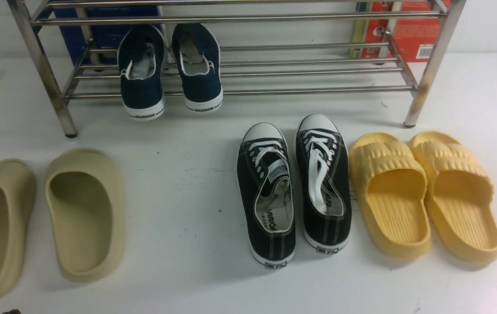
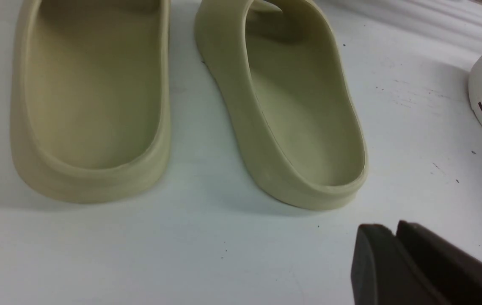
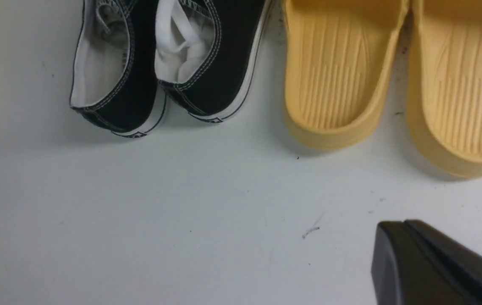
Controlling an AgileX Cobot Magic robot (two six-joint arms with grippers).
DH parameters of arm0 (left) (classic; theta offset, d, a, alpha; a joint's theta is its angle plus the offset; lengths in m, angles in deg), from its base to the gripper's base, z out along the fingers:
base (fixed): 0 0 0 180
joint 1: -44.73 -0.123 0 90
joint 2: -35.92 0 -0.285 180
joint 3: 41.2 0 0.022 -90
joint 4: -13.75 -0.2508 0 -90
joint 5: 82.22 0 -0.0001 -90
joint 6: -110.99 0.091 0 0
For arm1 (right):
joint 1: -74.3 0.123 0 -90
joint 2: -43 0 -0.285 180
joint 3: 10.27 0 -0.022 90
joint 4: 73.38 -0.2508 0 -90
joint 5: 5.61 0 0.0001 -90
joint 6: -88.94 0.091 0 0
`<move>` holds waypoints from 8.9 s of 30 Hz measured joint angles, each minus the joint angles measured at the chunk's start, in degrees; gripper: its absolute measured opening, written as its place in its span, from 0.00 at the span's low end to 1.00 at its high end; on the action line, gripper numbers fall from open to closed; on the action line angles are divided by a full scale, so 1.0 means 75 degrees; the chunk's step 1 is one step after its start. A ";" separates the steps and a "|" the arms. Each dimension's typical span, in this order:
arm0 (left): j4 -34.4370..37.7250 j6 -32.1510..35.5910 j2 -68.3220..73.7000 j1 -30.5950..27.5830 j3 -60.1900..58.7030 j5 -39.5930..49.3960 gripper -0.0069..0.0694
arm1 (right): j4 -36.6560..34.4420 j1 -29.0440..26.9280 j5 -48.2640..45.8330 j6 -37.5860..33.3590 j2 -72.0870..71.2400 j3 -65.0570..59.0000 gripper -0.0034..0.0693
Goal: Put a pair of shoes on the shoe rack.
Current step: Use the right arm to grab the shoe closest to it, then use the right arm to put a shoe into the shoe rack
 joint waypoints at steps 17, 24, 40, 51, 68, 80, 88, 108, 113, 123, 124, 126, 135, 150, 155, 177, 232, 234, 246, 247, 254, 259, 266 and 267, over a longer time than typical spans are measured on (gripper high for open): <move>0.0000 0.0000 0.0000 0.0000 0.0000 0.0000 0.20 | 0.3468 0.5152 0.0058 0.2029 0.4492 0.3093 0.47; 0.0000 0.0000 0.0000 0.0000 0.0000 0.0000 0.21 | 0.3967 0.4628 0.0406 0.3627 0.5227 0.3506 0.70; 0.0000 0.0000 0.0000 0.0000 0.0000 0.0000 0.22 | 0.2944 0.4598 0.1029 0.3035 0.5894 0.3613 0.58; 0.0000 0.0000 0.0000 0.0000 0.0000 0.0000 0.23 | 0.3199 0.4598 0.1282 0.3149 0.6457 0.3635 0.43; 0.0000 0.0000 0.0000 0.0000 0.0000 0.0000 0.26 | 0.3031 0.4598 0.1475 0.3054 0.6935 0.3692 0.11; 0.0000 0.0000 0.0000 0.0000 0.0000 0.0000 0.27 | 0.2945 0.4598 -0.0111 0.2979 0.4500 0.3618 0.10; 0.0000 0.0000 0.0000 0.0000 0.0000 0.0000 0.28 | 0.2978 0.4315 -0.0042 0.2881 0.4227 0.3772 0.10; 0.0000 0.0000 0.0000 0.0000 0.0000 0.0000 0.29 | 0.2457 0.2463 -0.1105 0.0749 0.8008 0.8158 0.10; 0.0000 0.0000 0.0000 0.0000 0.0000 0.0000 0.29 | 0.2439 0.2279 -0.1164 0.0604 0.8716 0.9262 0.10; 0.0000 0.0000 0.0000 0.0000 0.0000 0.0000 0.32 | 0.2571 0.2147 -0.1050 0.0427 0.9604 1.0200 0.10; 0.0000 0.0000 0.0000 0.0000 0.0000 0.0000 0.32 | 0.2587 0.2147 -0.0975 0.0427 0.9647 1.0220 0.10; 0.0000 0.0000 0.0000 0.0000 0.0000 0.0000 0.33 | 0.2638 0.2147 -0.0843 0.0427 0.9677 1.0225 0.10; 0.0000 0.0000 0.0000 0.0000 0.0000 0.0000 0.34 | 0.3087 0.2147 -0.0262 0.0427 0.9725 1.0233 0.10; 0.0000 0.0000 0.0000 0.0000 0.0000 0.0000 0.36 | 0.3516 0.2147 0.0323 0.0427 0.9725 1.0233 0.13; 0.0000 0.0000 0.0000 0.0000 0.0000 0.0000 0.36 | 0.3545 0.2147 0.0330 0.0427 0.9725 1.0233 0.18; 0.0000 0.0000 0.0000 0.0000 0.0000 0.0000 0.38 | 0.4000 0.2160 0.0291 0.0228 0.9725 1.0306 0.13; 0.0000 -0.0006 0.0000 0.0000 0.0000 0.0000 0.40 | 0.2964 0.2160 -0.1922 0.0764 0.6420 0.7916 0.05; 0.0000 -0.0006 0.0000 0.0000 0.0000 0.0000 0.40 | 0.2925 0.2160 -0.1896 0.1061 0.6029 0.6856 0.06; 0.0000 -0.0006 0.0000 0.0000 0.0000 0.0000 0.40 | 0.2891 0.1785 0.0819 0.1480 0.7171 0.5811 0.08; 0.0000 -0.0006 0.0000 0.0000 0.0000 0.0000 0.40 | 0.2891 0.1744 0.0994 0.1507 0.7246 0.5811 0.08; 0.0000 -0.0006 0.0000 0.0000 0.0000 0.0000 0.40 | 0.2886 0.1610 0.2069 0.1545 0.7547 0.5811 0.08; 0.0000 -0.0006 0.0000 0.0000 0.0000 0.0000 0.40 | 0.2856 0.1573 0.2666 0.1638 0.7590 0.5811 0.08; 0.0000 -0.0006 0.0000 0.0000 0.0000 0.0000 0.40 | 0.2863 0.1409 0.3270 0.1728 0.7614 0.5782 0.09; 0.0000 -0.0006 0.0000 0.0000 0.0000 0.0000 0.40 | 0.2886 0.1395 0.3446 0.1745 0.7640 0.5781 0.09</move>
